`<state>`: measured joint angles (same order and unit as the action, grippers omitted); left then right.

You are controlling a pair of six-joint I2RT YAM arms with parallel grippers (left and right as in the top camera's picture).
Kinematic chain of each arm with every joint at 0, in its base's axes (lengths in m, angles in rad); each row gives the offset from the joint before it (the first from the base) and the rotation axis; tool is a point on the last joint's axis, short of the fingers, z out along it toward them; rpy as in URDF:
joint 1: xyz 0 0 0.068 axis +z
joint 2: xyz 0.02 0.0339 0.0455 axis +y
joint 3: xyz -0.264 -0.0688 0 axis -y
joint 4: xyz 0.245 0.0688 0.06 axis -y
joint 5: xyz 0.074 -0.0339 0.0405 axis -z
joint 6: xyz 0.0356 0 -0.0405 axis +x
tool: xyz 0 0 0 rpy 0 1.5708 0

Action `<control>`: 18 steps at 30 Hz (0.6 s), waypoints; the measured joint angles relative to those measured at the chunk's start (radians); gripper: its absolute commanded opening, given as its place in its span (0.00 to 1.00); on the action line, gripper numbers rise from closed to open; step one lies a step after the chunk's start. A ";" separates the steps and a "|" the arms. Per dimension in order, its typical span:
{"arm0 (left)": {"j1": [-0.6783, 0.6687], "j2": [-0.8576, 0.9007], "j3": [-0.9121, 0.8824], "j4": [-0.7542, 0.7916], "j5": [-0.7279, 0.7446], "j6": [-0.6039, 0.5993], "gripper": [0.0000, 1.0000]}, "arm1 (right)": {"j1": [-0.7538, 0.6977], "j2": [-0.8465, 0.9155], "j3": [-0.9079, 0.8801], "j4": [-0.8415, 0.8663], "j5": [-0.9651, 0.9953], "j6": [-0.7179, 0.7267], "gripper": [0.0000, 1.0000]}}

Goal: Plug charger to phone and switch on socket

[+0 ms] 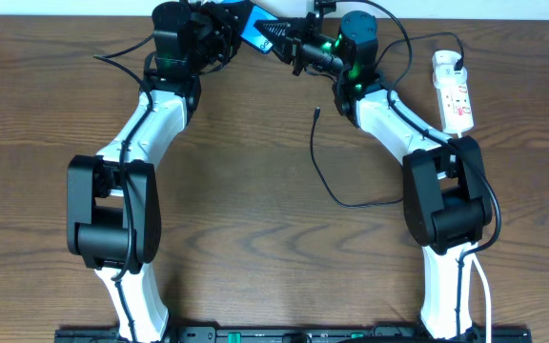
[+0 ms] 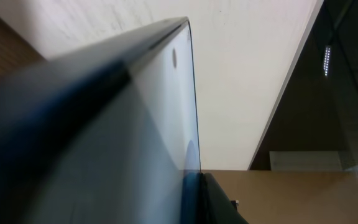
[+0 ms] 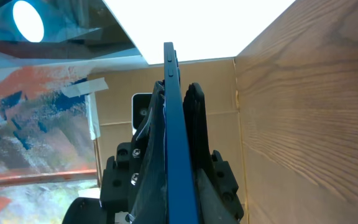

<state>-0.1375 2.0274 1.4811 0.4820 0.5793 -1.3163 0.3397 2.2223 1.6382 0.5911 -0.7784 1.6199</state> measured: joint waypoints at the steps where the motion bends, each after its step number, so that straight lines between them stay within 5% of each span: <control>1: 0.000 0.000 0.000 0.000 0.001 0.000 0.07 | 0.000 0.000 0.002 -0.005 0.000 -0.004 0.01; 7: 0.003 0.000 0.000 0.000 0.013 0.008 0.08 | 0.000 -0.006 0.005 -0.035 -0.006 -0.056 0.19; 18: 0.016 0.000 0.000 0.002 0.021 0.034 0.07 | -0.005 -0.005 0.004 -0.059 -0.010 -0.131 0.20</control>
<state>-0.1215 2.0277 1.4811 0.4843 0.5999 -1.2823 0.3347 2.2169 1.6424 0.5320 -0.7883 1.4887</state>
